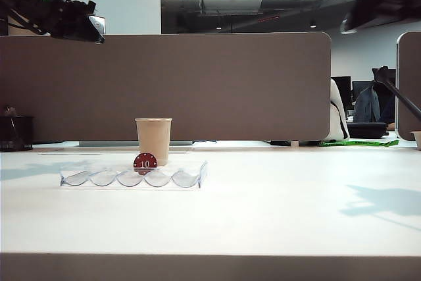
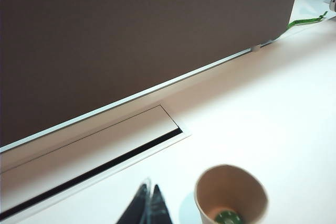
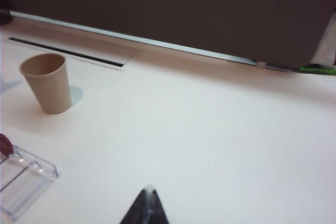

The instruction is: Pick up the chip with the greater value and put it into the paper cup.

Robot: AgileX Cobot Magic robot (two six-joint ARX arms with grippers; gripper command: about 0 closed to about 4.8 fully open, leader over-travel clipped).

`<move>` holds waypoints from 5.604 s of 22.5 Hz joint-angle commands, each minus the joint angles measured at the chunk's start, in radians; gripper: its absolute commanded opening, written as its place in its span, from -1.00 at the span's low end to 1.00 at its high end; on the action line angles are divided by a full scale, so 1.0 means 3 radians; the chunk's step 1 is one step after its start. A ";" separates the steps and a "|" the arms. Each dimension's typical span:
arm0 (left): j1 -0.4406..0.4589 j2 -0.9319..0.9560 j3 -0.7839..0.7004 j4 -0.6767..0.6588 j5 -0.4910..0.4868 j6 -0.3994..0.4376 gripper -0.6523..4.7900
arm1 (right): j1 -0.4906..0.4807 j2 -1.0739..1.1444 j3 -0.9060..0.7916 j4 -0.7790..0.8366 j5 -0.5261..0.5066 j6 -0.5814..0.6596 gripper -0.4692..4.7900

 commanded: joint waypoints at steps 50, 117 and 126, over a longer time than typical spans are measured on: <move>0.0000 -0.4435 -0.2962 -0.0587 -0.0841 -0.0474 -0.78 | -0.1138 -0.3198 -0.1926 -0.0284 -0.0150 0.0367 -0.84; -0.0001 -0.5512 -0.4350 -0.0411 -0.1481 -0.1058 -0.78 | -0.1116 -0.3198 -0.1928 -0.0495 -0.0551 0.0100 -0.84; -0.0003 -0.5512 -0.4350 -0.0422 -0.1456 -0.0858 -0.78 | -0.1120 -0.3198 -0.1928 -0.0448 -0.0549 0.0013 -0.84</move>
